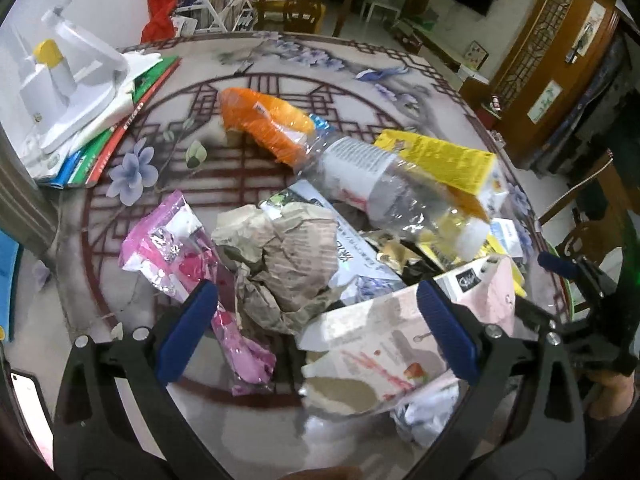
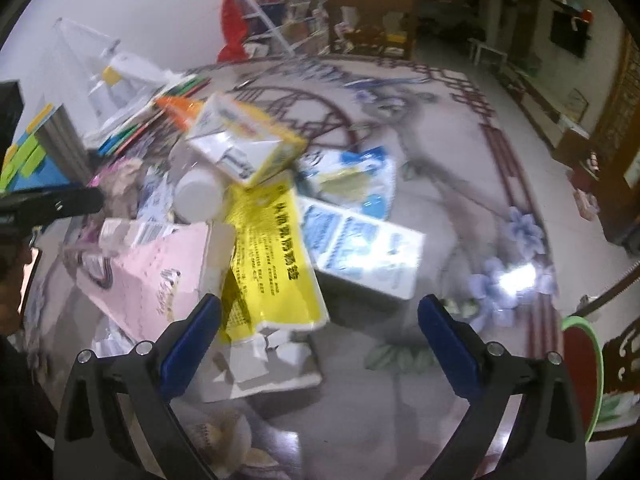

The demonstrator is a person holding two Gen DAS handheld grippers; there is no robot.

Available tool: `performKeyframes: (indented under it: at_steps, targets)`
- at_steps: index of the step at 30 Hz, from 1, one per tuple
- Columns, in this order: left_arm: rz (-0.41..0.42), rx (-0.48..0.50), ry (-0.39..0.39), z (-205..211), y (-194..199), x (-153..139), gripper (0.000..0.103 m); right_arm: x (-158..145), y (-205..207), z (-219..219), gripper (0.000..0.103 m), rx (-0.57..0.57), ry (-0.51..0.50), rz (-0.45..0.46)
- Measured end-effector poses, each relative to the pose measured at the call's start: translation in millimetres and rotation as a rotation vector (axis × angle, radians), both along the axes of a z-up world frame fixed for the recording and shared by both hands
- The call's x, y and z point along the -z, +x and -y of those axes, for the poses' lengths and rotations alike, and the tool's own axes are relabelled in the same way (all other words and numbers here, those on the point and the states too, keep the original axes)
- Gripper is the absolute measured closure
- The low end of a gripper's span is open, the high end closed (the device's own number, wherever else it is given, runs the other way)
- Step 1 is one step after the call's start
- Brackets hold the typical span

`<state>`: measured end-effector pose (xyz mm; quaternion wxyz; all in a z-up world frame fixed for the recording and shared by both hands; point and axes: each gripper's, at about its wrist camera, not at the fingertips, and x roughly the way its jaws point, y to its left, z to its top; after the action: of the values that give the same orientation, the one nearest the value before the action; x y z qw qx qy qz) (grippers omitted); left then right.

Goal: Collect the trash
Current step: 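Grasp the yellow printed bag with the right gripper while the left grasps crumpled newspaper, then carry both items over the red bin and open both grippers to drop them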

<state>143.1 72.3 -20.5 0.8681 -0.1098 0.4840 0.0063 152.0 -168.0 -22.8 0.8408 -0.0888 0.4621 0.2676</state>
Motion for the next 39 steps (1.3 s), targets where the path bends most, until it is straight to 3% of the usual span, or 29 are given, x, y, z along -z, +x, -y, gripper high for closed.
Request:
performKeyframes:
  at_steps: [7, 9, 11, 12, 14, 22, 39]
  targets:
    - [-0.017, -0.011, 0.036, -2.9, 12.7, 10.5, 0.011, 8.3, 1.5, -12.4, 0.027, -0.048, -0.005, -0.038]
    - [-0.038, -0.010, 0.054, -3.6, 16.7, 16.8, 0.019, 10.7, 2.2, -14.0, 0.033, -0.051, 0.009, -0.056]
    - [-0.056, -0.003, 0.033, -4.9, 18.7, 21.8, 0.037, 14.7, 5.1, -14.7, 0.043, -0.050, 0.023, -0.084]
    - [-0.070, 0.014, 0.017, -4.6, 19.4, 25.6, 0.041, 17.3, 5.9, -15.3, 0.046, -0.052, 0.024, -0.098]
    - [-0.089, 0.033, 0.011, -4.5, 19.9, 31.7, 0.052, 21.0, 7.5, -16.0, 0.063, -0.056, 0.031, -0.122]
    - [-0.048, 0.045, 0.020, -1.1, 8.8, 21.4, 0.058, 7.9, -5.0, -12.6, 0.072, -0.045, 0.065, -0.086]
    - [0.130, 0.104, 0.017, 35.7, -26.1, -44.1, 0.058, -42.2, -57.8, 35.1, 0.075, 0.015, 0.107, -0.003]
